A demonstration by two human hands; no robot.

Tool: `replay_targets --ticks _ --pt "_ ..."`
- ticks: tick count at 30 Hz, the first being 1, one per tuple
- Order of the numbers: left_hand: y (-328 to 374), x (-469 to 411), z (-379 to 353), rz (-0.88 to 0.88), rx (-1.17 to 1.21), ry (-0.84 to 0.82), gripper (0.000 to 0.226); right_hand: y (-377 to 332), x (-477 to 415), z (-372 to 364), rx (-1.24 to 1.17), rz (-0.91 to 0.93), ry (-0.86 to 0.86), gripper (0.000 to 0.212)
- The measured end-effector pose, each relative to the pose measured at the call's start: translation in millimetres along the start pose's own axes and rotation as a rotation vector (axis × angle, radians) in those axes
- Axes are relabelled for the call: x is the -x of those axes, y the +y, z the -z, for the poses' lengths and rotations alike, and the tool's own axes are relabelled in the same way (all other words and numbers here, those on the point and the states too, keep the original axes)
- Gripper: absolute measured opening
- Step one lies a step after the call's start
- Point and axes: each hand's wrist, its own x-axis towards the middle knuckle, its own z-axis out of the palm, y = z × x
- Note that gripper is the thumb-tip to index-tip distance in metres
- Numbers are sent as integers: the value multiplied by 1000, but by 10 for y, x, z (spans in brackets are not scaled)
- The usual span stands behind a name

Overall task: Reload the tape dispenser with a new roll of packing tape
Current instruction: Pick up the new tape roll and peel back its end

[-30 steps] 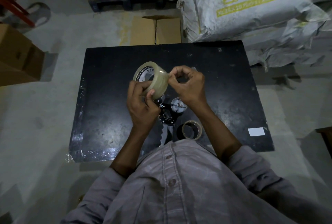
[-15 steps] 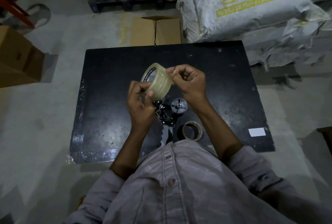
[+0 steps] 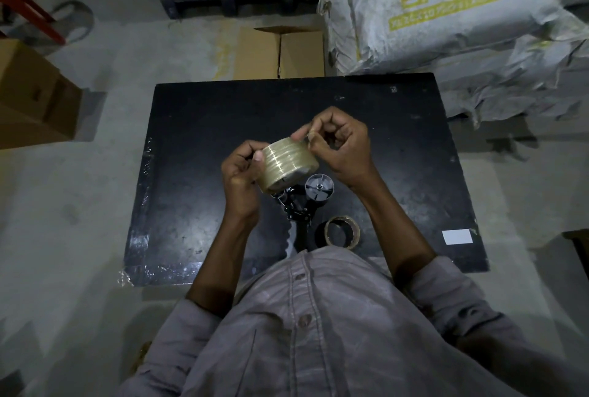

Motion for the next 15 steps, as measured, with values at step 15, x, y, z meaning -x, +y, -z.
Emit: replay_targets --ticks 15 --pt "106 -109 151 226 -10 -86 18 22 160 59 12 -199 -185 39"
